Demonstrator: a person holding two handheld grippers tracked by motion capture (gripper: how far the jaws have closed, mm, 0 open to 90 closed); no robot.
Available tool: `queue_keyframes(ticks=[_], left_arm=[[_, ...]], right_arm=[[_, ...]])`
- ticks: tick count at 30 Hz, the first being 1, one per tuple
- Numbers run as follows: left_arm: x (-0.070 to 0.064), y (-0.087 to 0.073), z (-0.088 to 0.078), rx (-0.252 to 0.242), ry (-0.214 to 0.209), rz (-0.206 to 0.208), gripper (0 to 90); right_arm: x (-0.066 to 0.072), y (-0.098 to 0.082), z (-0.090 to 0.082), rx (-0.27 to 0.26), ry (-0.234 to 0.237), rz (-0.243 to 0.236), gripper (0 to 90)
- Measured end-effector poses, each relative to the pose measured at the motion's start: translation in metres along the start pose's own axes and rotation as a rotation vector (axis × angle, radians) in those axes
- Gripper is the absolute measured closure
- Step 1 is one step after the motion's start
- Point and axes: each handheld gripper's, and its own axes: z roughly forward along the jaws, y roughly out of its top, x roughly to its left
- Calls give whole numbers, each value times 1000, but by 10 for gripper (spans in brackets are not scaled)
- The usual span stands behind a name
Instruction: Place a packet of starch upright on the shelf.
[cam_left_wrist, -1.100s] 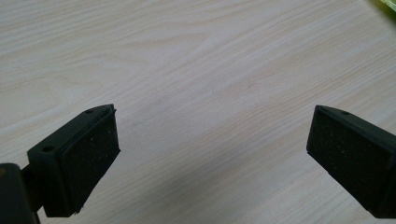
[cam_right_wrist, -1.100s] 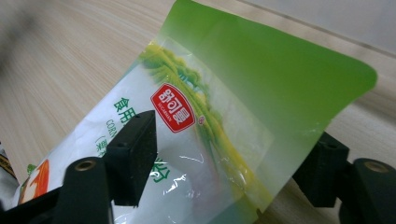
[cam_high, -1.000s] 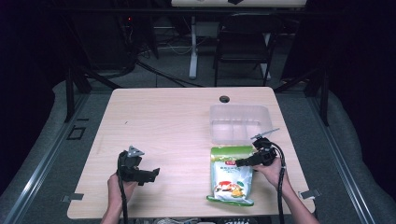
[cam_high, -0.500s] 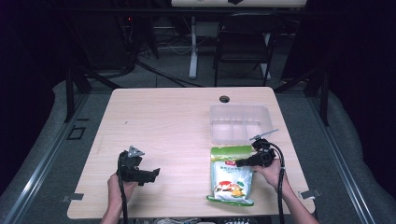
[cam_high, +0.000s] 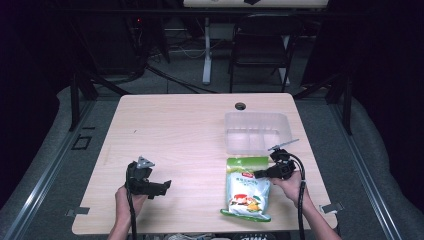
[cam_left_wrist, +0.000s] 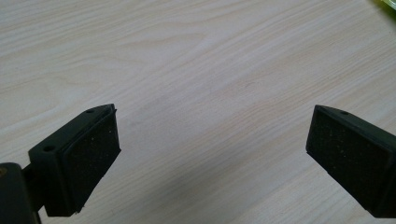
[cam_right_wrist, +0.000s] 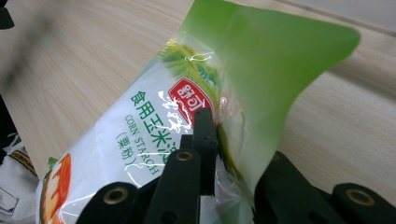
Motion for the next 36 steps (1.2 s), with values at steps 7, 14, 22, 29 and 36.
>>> queue_keyframes(ticks=[7, 14, 22, 29, 36], left_arm=[[0, 0, 0, 0, -3, 1, 26], [0, 0, 0, 0, -3, 0, 26], [0, 0, 0, -3, -5, 0, 26], [0, 0, 0, -3, -5, -1, 26], [0, 0, -1, -4, -3, 3, 26]], right_arm=[[4, 0, -2, -5, -16, -12, 897], [7, -1, -5, -18, -18, -17, 900], [14, 0, -14, -44, -18, -38, 900], [17, 1, -26, -81, -17, -39, 900], [22, 1, -36, -107, -14, -51, 900]])
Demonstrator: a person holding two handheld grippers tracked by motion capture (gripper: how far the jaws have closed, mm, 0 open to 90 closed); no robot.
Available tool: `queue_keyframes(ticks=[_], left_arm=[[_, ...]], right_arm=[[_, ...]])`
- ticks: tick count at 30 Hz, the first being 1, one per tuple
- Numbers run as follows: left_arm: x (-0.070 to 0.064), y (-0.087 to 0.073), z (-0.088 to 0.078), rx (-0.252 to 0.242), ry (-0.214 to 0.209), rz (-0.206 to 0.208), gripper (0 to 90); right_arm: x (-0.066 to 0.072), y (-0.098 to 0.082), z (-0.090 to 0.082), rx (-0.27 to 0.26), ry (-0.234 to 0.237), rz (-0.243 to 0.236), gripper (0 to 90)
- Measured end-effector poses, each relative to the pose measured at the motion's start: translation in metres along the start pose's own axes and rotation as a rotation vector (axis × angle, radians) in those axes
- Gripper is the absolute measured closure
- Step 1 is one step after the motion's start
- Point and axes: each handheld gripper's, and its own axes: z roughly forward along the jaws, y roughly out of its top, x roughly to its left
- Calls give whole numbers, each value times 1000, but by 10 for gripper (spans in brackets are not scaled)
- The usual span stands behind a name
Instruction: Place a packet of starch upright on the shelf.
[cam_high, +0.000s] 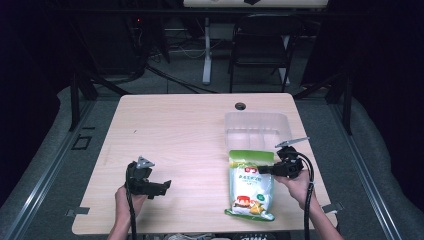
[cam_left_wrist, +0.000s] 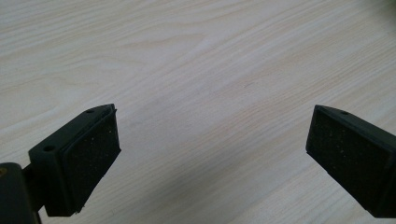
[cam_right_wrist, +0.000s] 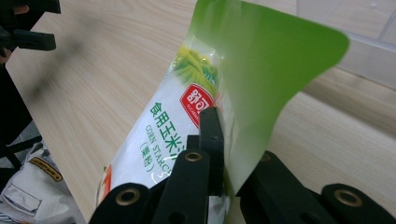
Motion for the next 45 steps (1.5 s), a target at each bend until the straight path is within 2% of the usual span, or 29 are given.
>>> queue_keyframes(ticks=[9, 28, 45], left_arm=[[0, 0, 0, 1, 0, 3, 26], [-1, 0, 1, 1, -4, -1, 26], [-1, 0, 1, 8, -5, 5, 27]], right_arm=[[7, 3, -11, -38, 5, -12, 900], [17, 6, -29, -75, 3, -43, 900], [36, 10, -42, -109, 34, -103, 900]])
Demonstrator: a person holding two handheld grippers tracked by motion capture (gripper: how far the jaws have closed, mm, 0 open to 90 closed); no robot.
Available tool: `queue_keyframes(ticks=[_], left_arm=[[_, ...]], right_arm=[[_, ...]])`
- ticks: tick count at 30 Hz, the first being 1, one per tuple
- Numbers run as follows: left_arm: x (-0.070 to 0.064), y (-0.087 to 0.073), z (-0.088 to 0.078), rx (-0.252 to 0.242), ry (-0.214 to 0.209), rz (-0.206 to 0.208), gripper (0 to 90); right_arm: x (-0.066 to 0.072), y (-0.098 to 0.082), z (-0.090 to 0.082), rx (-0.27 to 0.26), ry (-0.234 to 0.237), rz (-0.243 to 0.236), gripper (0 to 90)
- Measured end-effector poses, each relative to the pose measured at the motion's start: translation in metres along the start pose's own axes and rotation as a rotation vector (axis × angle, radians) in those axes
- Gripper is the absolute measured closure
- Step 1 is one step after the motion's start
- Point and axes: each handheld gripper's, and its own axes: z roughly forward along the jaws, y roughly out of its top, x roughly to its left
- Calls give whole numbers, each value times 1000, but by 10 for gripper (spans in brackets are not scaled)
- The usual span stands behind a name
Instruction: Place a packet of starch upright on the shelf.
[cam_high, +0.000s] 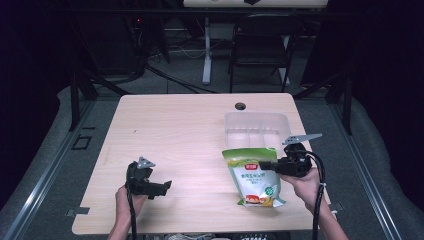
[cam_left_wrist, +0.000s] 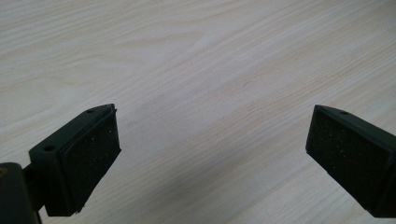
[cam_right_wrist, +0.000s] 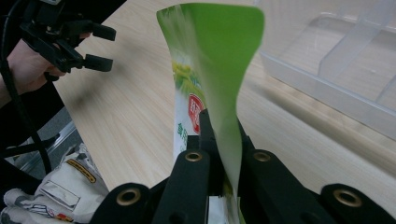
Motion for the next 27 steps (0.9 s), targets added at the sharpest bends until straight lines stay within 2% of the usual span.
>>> queue_keyframes(ticks=[14, 27], left_arm=[[0, 0, 0, -5, 2, 2, 27], [0, 0, -1, -6, 3, 0, 25]], right_arm=[[11, 6, -9, -31, -7, -41, 900], [13, 11, -14, -49, -22, -44, 900]])
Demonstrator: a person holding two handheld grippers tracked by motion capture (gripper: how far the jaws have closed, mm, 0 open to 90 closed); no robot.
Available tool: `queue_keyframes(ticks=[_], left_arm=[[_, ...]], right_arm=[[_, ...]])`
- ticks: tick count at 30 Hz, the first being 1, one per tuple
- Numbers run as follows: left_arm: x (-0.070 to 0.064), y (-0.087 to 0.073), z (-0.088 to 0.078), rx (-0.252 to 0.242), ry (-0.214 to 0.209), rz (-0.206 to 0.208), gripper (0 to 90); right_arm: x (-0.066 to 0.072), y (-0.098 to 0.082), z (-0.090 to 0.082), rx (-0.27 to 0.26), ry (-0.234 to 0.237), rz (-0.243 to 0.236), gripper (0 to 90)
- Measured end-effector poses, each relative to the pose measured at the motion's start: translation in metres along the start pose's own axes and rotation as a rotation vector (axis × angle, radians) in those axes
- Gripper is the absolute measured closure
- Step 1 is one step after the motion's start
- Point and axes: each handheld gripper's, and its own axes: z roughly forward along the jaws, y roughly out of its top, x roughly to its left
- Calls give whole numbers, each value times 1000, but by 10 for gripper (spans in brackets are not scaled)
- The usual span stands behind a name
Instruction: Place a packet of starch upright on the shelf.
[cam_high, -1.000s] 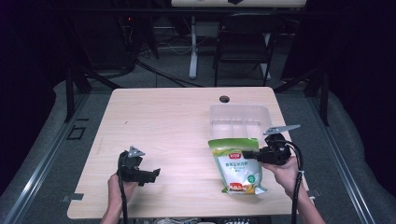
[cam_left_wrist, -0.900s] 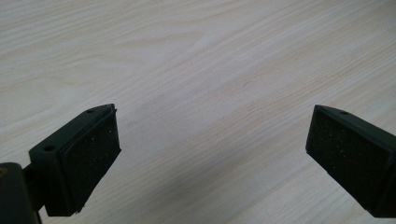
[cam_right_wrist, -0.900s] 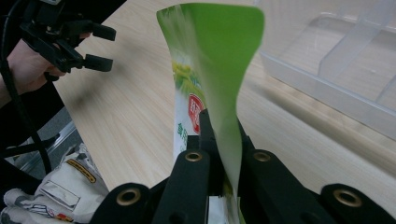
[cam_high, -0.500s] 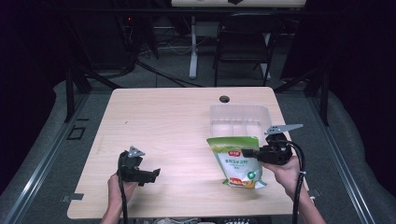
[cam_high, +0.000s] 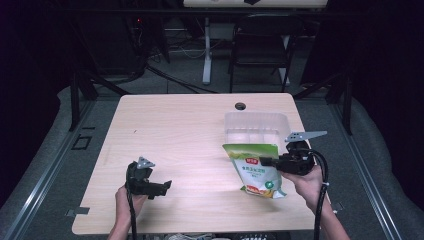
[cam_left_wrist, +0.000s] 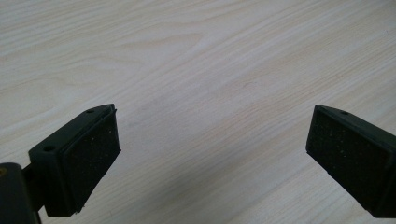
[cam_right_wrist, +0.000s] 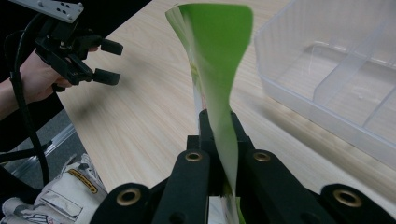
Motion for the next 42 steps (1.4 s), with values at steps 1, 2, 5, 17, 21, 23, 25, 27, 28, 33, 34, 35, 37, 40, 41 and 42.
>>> queue_keyframes(ticks=[1, 2, 5, 17, 21, 23, 25, 27, 28, 33, 34, 35, 37, 40, 41, 42], left_arm=[[0, 0, 0, -1, 1, 1, 26], [0, 0, 0, -1, 1, -3, 26], [0, 0, 0, -1, 1, 3, 26], [-1, 0, 1, 8, 20, 17, 25], [-1, -1, 1, 3, 26, 18, 26], [-1, -1, 1, 2, 26, 17, 26], [-1, -1, 1, 2, 28, 18, 26], [-1, -1, 0, 0, 26, 17, 25], [-1, -1, 0, 0, 26, 16, 26], [-1, -1, 0, -3, 28, 20, 26], [-1, -1, 0, -4, 27, 19, 26], [-1, -1, 0, -3, 27, 20, 26], [-2, 0, 0, -5, 27, 17, 26], [-2, 0, 1, -5, 26, 17, 26], [-2, 0, 1, -6, 28, 18, 25], [-2, 0, 1, -6, 28, 18, 26]], right_arm=[[0, 1, -1, -4, -6, 1, 900], [0, 1, -1, -7, -9, 4, 900], [0, 3, -4, -10, -14, 1, 900], [-1, 13, -18, -55, -28, 3, 900], [0, 17, -22, -75, -29, 4, 900], [-1, 19, -25, -80, -34, 3, 900], [-1, 21, -28, -88, -39, 1, 900], [-1, 23, -31, -95, -45, -1, 900], [-1, 25, -33, -99, -48, -2, 900], [-2, 31, -41, -114, -57, -10, 900], [-2, 32, -42, -120, -63, -8, 900], [-2, 33, -44, -129, -65, -8, 900], [-3, 37, -49, -141, -68, -10, 900], [-5, 41, -54, -158, -77, -8, 900], [-6, 43, -54, -164, -81, -3, 900], [-6, 43, -54, -164, -81, -3, 900]])
